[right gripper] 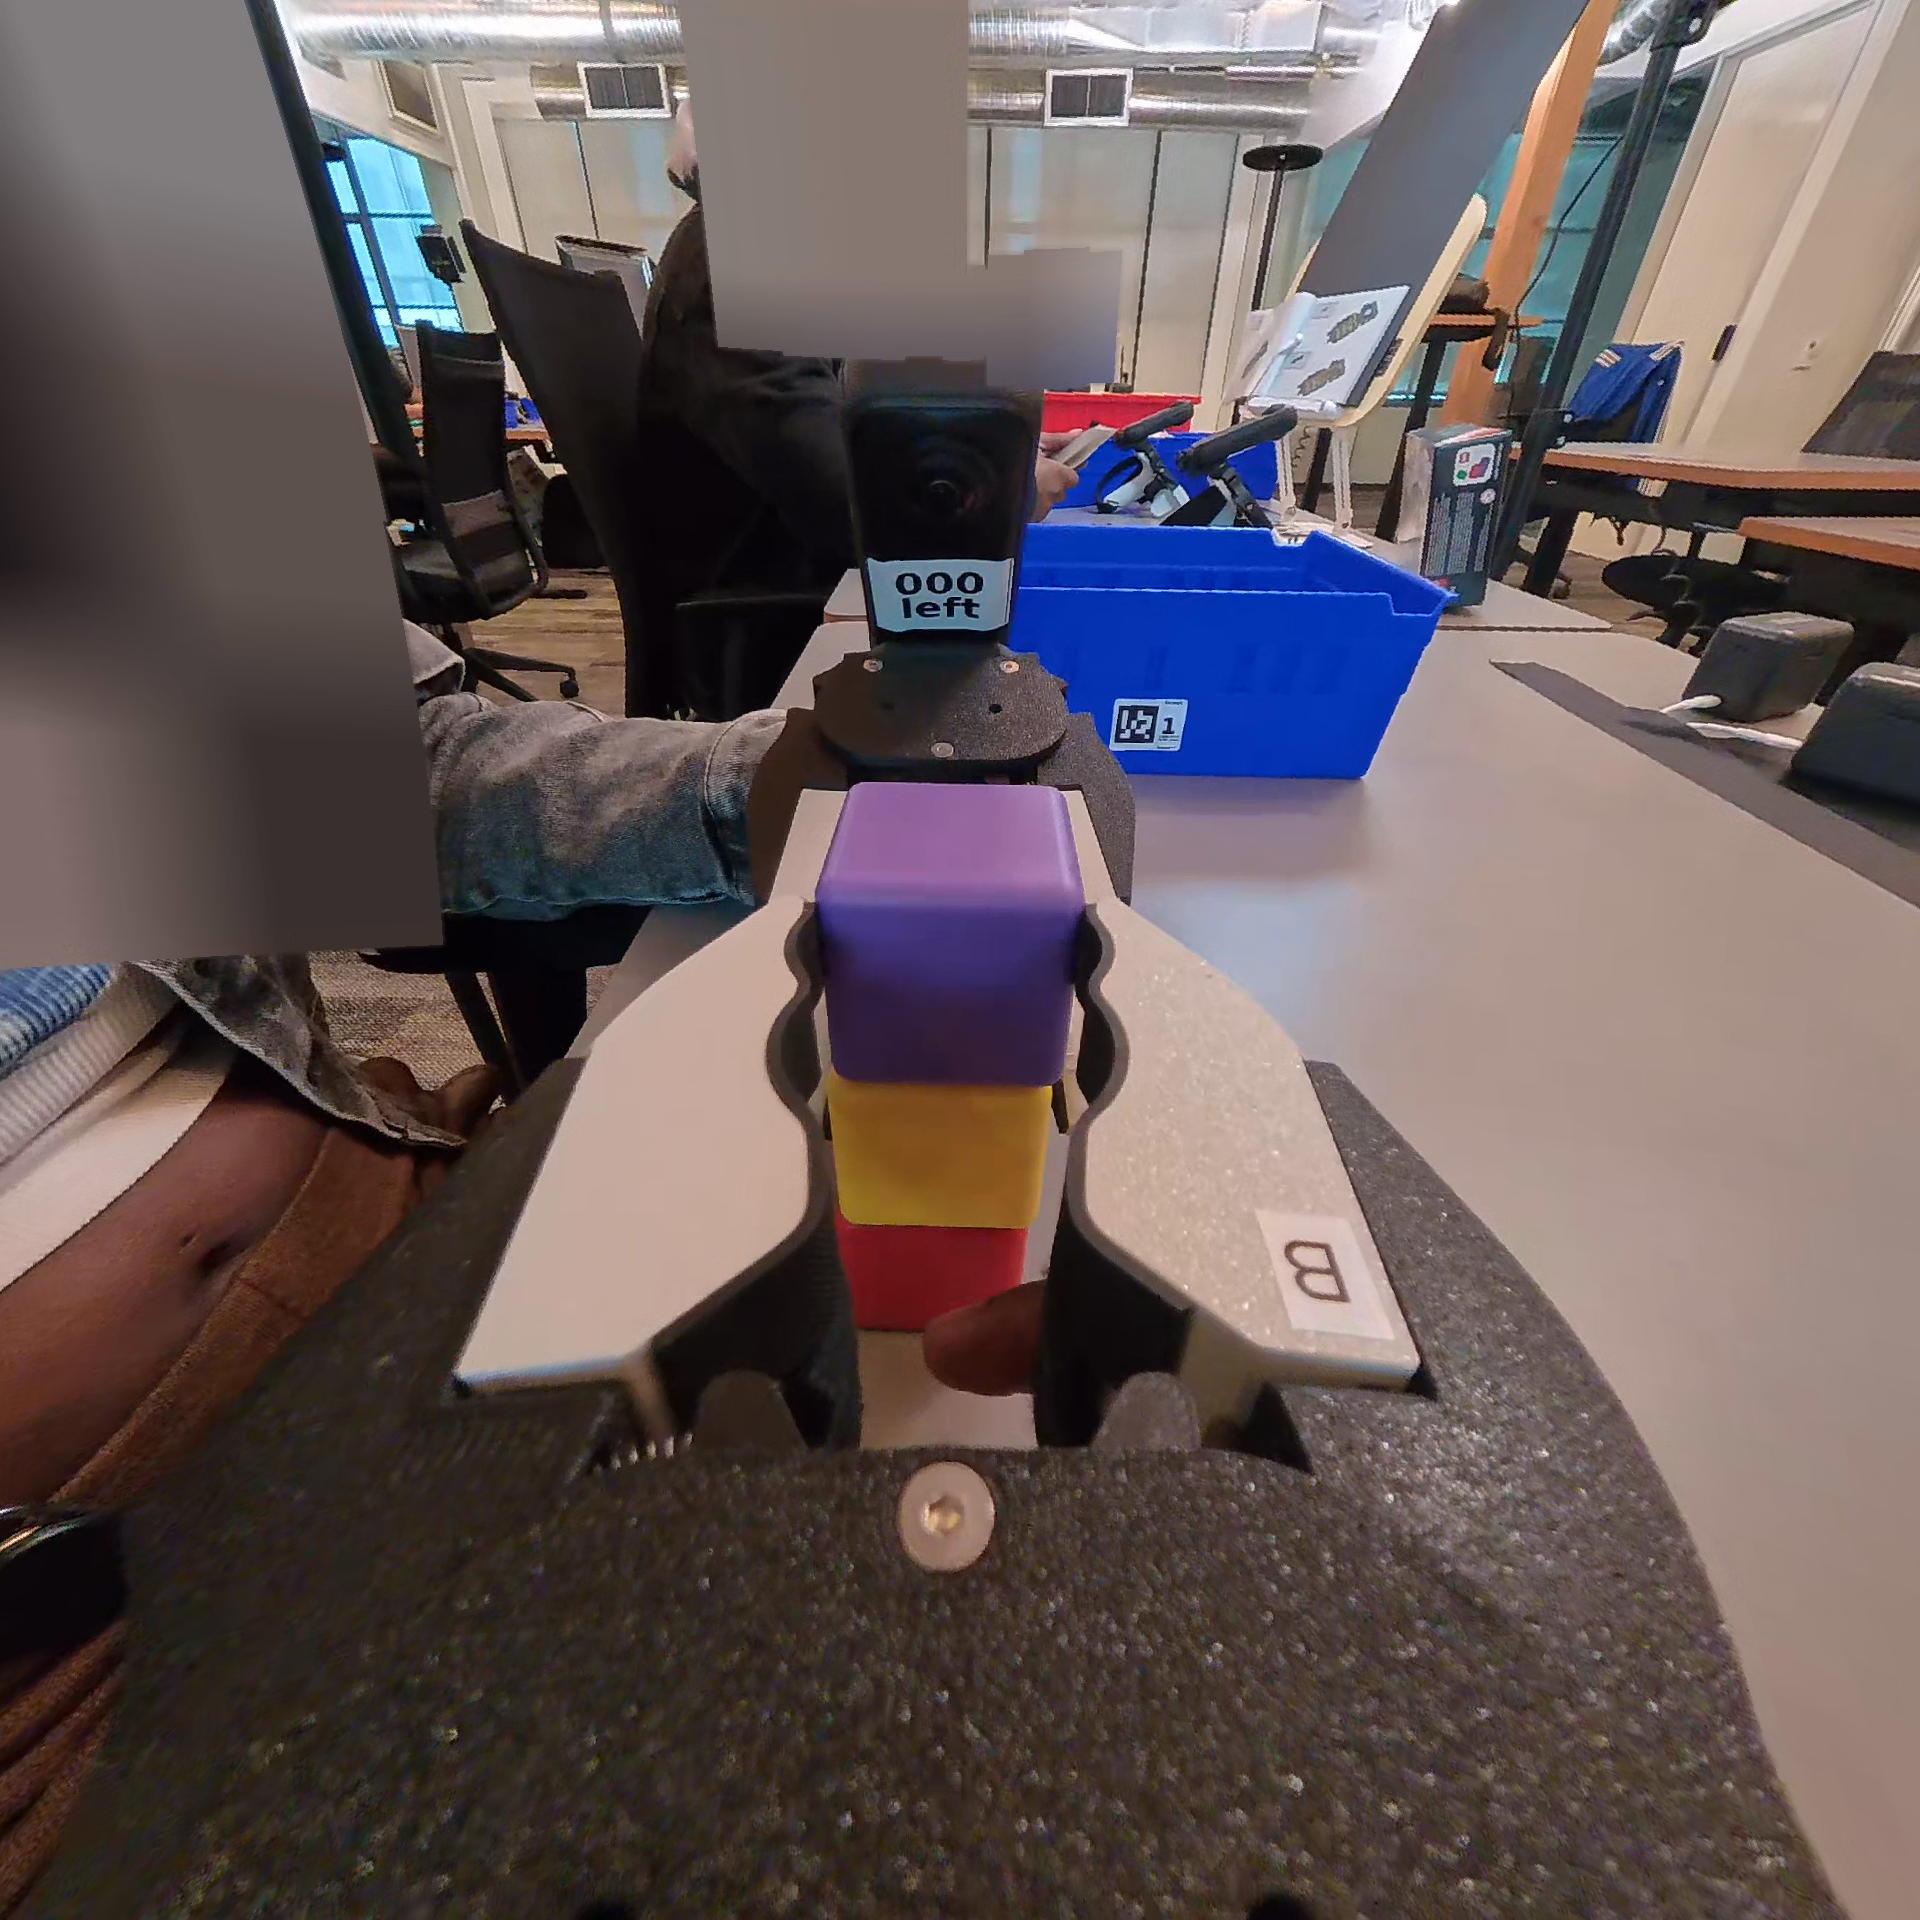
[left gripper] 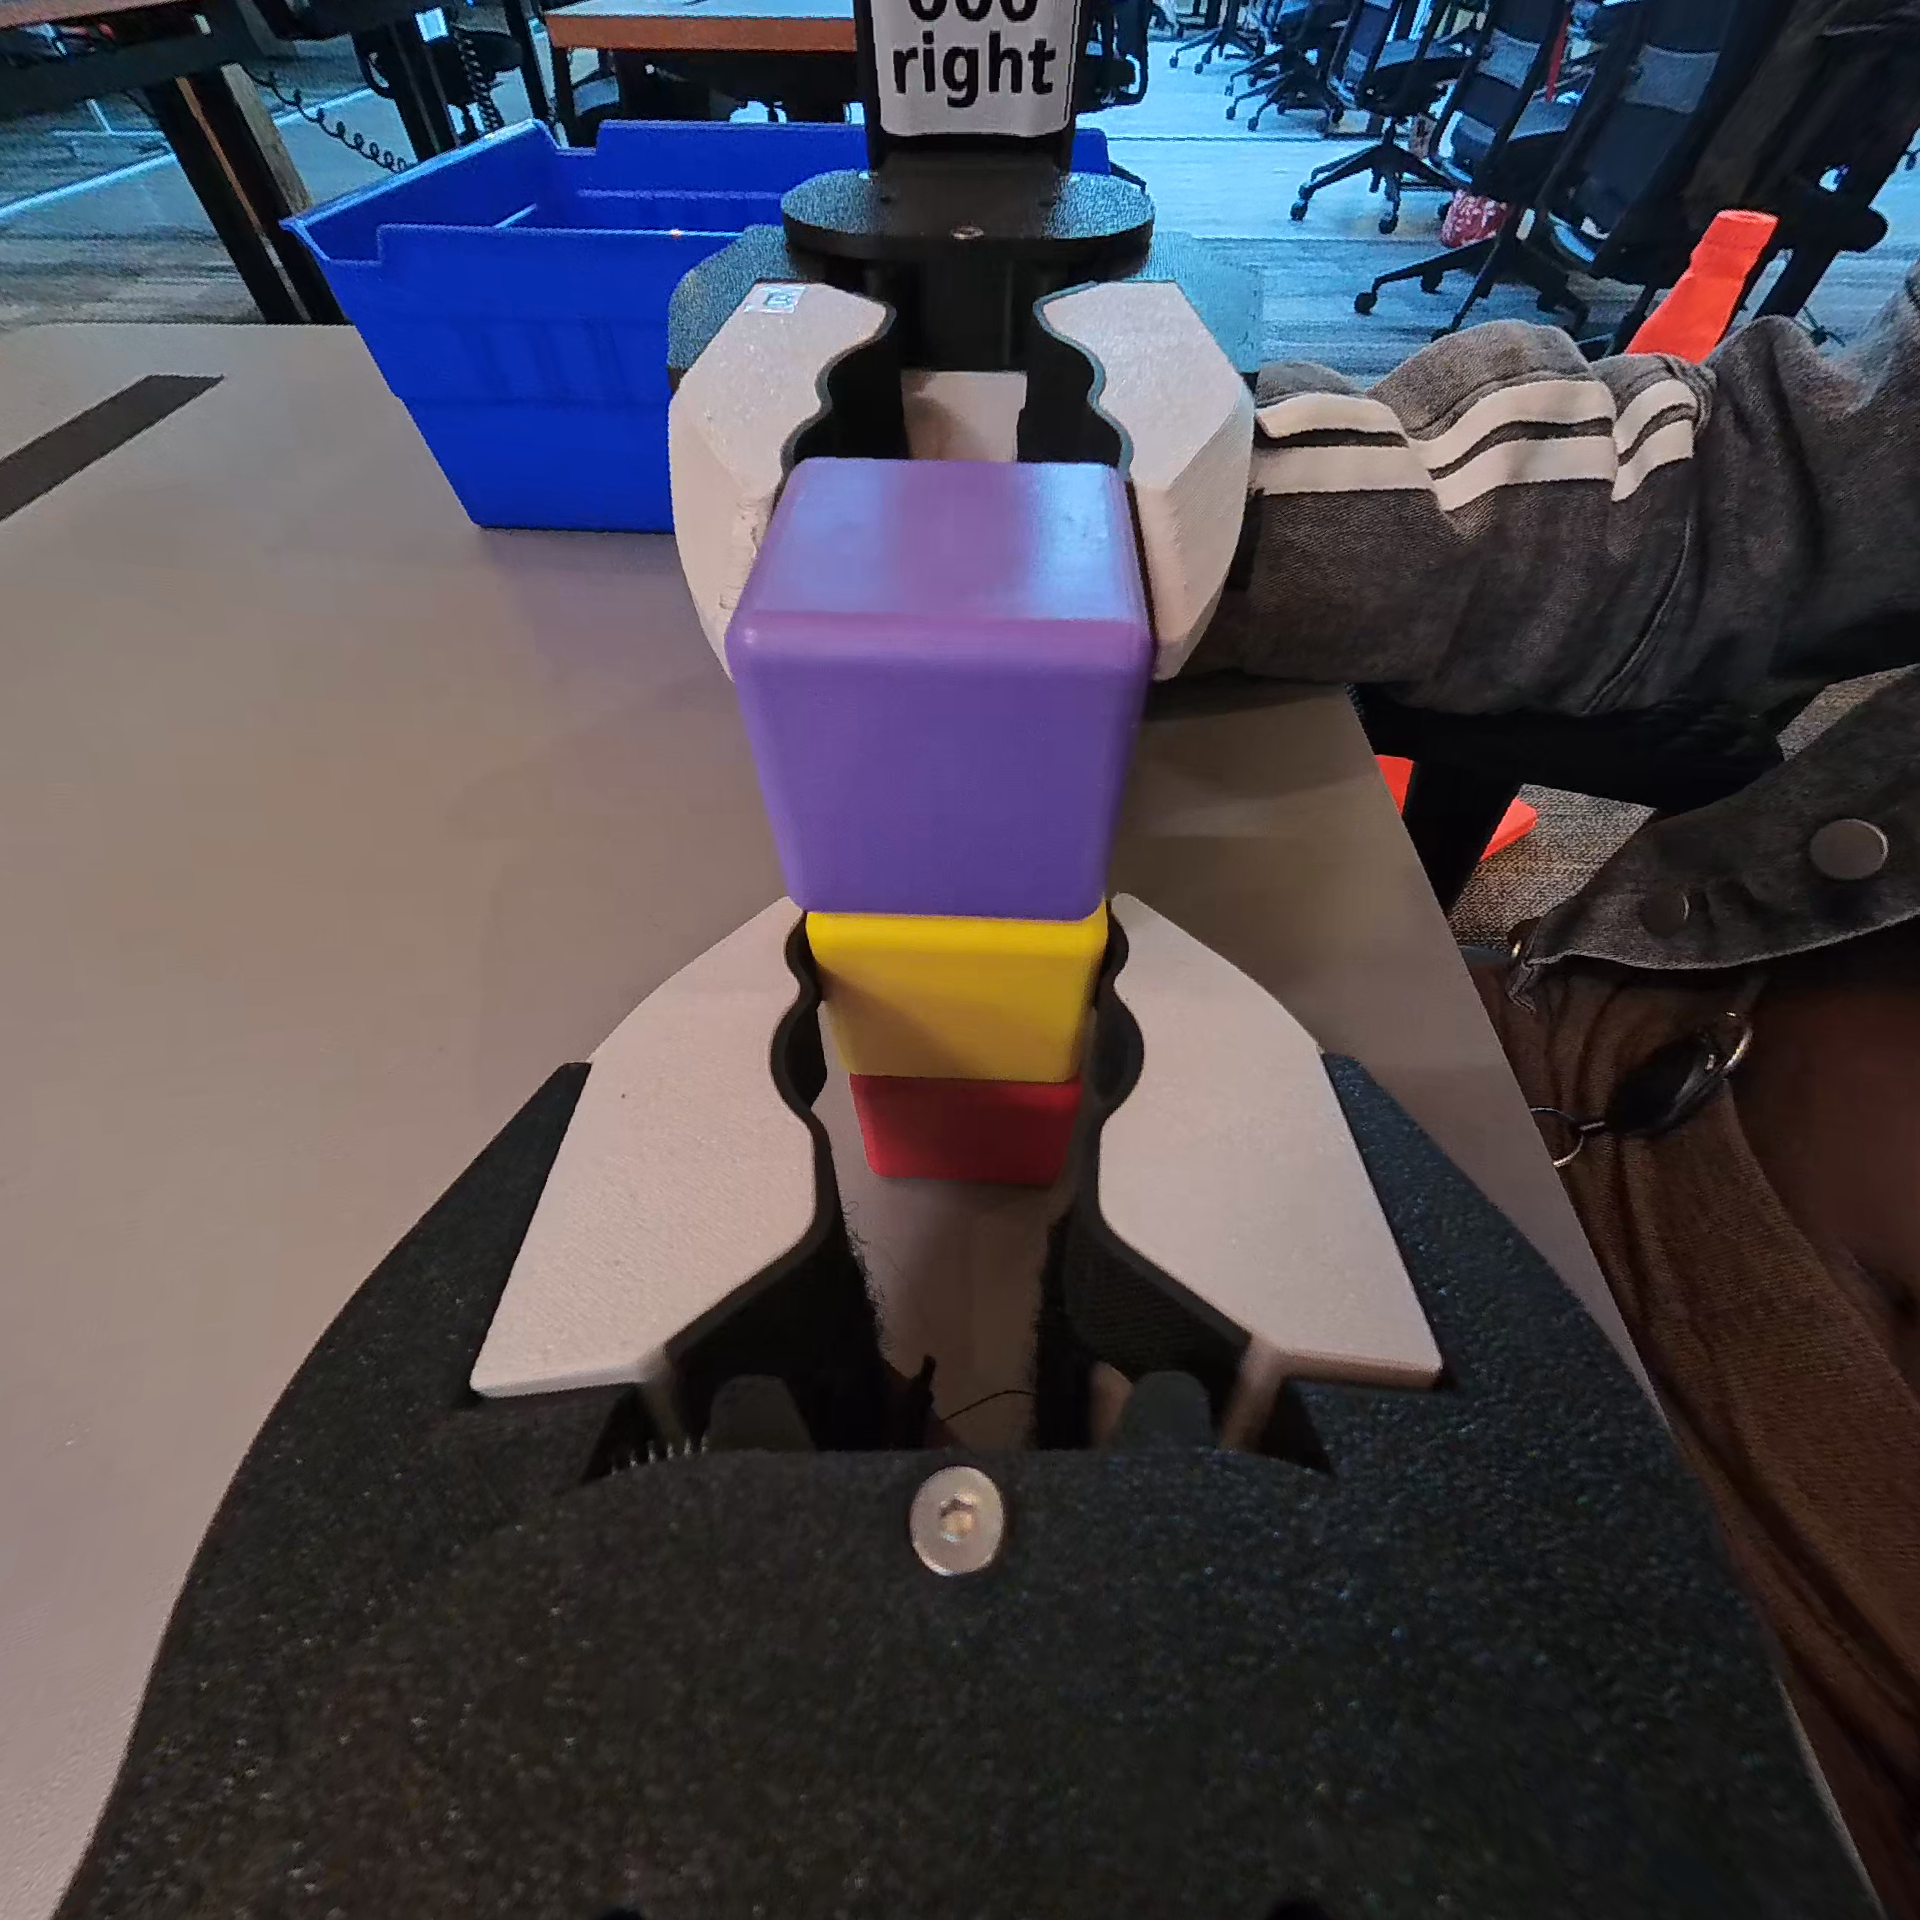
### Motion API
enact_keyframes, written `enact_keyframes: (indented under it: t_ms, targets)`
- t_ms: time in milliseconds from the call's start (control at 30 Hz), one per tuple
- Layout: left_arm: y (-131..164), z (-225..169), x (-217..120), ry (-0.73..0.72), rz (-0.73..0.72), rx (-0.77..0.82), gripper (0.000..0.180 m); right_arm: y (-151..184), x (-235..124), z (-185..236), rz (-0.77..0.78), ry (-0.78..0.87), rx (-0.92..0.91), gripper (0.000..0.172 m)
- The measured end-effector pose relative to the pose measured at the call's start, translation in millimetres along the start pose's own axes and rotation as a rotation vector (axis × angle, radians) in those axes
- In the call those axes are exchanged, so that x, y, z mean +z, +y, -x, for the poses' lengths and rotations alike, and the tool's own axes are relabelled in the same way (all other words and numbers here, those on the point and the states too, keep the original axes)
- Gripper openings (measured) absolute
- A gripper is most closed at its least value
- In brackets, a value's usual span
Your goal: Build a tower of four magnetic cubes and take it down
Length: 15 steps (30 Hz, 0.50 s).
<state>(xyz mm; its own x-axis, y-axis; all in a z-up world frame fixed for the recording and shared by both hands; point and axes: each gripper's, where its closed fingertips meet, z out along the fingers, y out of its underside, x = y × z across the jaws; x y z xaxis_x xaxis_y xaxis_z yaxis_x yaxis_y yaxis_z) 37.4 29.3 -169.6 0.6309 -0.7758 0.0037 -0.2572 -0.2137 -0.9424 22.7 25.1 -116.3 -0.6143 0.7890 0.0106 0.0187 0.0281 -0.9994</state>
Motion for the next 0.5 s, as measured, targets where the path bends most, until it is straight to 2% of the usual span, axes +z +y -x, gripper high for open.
enact_keyframes:
  t_ms: [133, 200, 300, 333, 400, 500]
  targets:
    - [-0.2, 0.3, 0.0, -0.001, -0.001, -0.001, 0.049, -0.6, -0.2, -0.2, -0.011, 0.006, -0.006, 0.047]
    - [0.1, -0.2, -0.2, 0.006, 0.000, -0.007, 0.049, -5.1, -2.2, -1.4, -0.048, 0.016, -0.006, 0.071]
    - [-2.8, -2.2, -2.0, 0.035, -0.019, -0.060, 0.096, -11.8, -8.3, -6.6, -0.099, 0.029, 0.042, 0.103]
    - [-5.2, -0.7, -3.6, 0.029, -0.033, -0.072, 0.106, -13.6, -9.9, -7.6, -0.116, 0.029, 0.053, 0.109]
    - [-13.0, 2.4, -9.8, 0.004, -0.068, -0.065, 0.120, -16.4, -12.1, -9.7, -0.143, 0.038, 0.056, 0.118]
    - [-30.1, 7.8, -28.1, -0.060, -0.103, -0.059, 0.134, -15.9, -13.2, -11.6, -0.145, 0.052, 0.053, 0.121]
